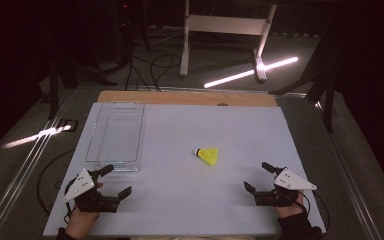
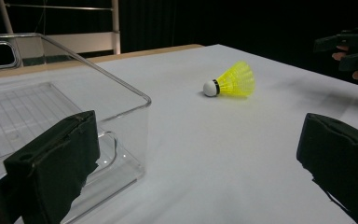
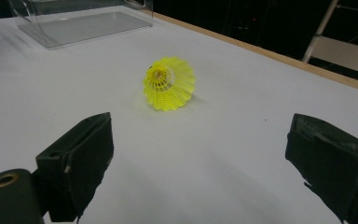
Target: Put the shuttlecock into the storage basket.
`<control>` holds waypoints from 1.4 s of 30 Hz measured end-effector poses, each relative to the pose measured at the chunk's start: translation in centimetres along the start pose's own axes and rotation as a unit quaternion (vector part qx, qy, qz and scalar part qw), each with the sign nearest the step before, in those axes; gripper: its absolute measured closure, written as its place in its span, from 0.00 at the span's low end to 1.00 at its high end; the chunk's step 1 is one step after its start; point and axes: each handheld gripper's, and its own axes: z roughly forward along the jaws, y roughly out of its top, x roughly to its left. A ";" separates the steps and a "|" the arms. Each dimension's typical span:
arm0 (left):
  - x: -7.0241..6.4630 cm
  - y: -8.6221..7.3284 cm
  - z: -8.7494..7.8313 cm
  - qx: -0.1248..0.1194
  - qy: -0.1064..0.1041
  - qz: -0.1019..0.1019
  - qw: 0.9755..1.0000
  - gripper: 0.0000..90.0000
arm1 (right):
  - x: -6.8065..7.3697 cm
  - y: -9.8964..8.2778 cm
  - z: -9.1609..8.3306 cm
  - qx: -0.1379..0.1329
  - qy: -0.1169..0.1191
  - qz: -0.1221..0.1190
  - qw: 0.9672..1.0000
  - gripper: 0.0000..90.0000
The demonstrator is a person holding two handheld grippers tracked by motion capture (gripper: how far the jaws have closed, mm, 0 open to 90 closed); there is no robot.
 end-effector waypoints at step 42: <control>0.4 7.4 -1.3 0.070 -0.093 0.089 0.989 0.00 | 0.4 0.1 0.4 0.005 0.010 -0.015 1.000 0.09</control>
